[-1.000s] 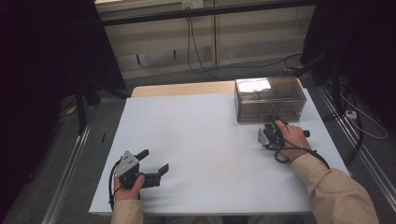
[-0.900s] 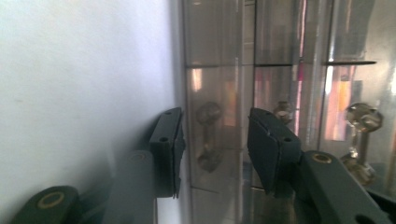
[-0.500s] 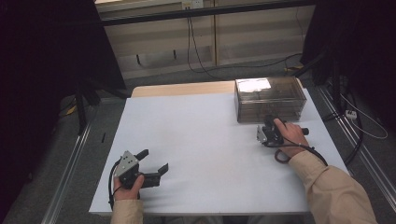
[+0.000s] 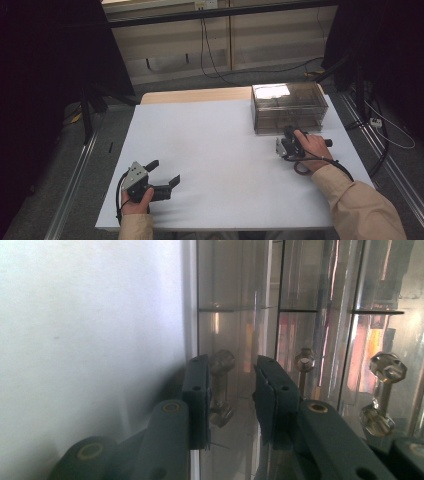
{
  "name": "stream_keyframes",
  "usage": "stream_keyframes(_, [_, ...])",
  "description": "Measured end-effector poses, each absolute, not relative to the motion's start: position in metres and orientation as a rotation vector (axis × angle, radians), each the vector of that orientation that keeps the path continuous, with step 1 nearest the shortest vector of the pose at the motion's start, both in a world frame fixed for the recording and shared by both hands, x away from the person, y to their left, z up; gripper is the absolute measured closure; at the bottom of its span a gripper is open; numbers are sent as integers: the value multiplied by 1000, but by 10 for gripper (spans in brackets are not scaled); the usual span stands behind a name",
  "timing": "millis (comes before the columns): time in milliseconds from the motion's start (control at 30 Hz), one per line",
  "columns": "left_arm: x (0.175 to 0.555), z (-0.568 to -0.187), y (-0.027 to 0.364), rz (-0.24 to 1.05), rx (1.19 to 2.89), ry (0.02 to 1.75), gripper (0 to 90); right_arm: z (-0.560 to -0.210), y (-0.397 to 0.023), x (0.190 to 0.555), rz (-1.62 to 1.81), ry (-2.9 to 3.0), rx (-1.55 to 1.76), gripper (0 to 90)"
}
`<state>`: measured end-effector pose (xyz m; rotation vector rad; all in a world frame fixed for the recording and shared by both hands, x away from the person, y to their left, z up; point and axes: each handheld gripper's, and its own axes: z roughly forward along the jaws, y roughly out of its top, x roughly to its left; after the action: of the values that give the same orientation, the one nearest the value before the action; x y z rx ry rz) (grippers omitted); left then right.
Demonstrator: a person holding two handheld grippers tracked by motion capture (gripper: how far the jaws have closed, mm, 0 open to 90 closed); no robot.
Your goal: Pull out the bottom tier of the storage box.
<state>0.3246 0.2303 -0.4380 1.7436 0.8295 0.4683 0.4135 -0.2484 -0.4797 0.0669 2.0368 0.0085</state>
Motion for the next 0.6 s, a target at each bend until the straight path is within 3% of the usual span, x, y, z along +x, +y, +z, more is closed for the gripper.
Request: stream_keyframes(600, [325, -438, 230, 471, 1741, 830, 29, -480, -249, 397, 12, 2033, 61, 698])
